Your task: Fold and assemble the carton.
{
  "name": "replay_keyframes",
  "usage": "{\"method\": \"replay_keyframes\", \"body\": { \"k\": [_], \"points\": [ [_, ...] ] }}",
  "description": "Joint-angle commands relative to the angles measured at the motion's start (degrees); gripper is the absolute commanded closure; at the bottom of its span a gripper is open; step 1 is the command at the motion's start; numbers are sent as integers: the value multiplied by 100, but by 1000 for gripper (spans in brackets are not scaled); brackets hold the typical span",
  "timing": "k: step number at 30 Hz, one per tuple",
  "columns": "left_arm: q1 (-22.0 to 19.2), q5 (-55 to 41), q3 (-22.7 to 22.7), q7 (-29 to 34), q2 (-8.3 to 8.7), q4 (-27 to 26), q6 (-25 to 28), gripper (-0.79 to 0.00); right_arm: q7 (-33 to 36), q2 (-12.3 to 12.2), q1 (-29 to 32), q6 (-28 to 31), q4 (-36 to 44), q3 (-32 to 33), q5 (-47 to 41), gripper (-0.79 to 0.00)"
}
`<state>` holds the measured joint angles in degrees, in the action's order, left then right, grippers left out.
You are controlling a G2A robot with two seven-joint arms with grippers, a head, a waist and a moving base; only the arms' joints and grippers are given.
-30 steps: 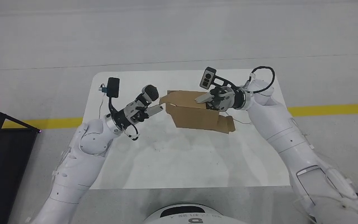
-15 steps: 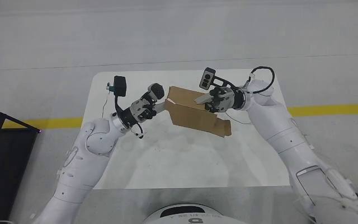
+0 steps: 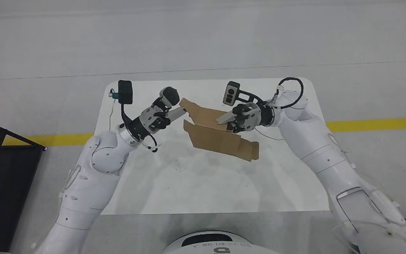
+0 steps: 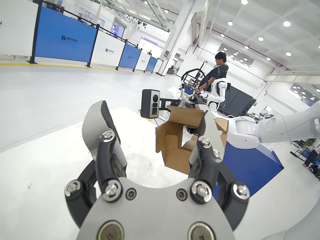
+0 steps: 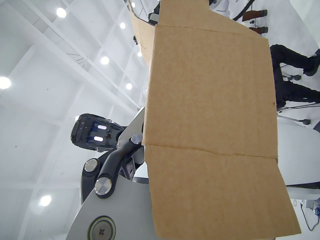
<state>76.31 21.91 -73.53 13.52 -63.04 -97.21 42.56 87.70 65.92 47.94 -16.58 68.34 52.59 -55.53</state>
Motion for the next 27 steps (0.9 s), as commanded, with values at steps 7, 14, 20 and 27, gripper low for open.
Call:
{"method": "replay_keyframes", "body": {
  "k": [7, 14, 20, 27],
  "points": [
    [7, -44, 32, -17, -8, 61, 129, -674, 30, -47, -39, 30, 34, -127, -6, 0],
    [223, -26, -111, -153, 18, 266, 608, -763, 30, -88, -49, 30, -30, -29, -238, 0],
    [419, -51, -275, -275, 49, 327, 1048, -751, 30, -97, -39, 30, -57, 0, -297, 0],
    [472, -146, -173, -110, 62, 230, 1276, -748, 26, -85, -53, 26, -84, -16, -292, 0]
  ]
}}
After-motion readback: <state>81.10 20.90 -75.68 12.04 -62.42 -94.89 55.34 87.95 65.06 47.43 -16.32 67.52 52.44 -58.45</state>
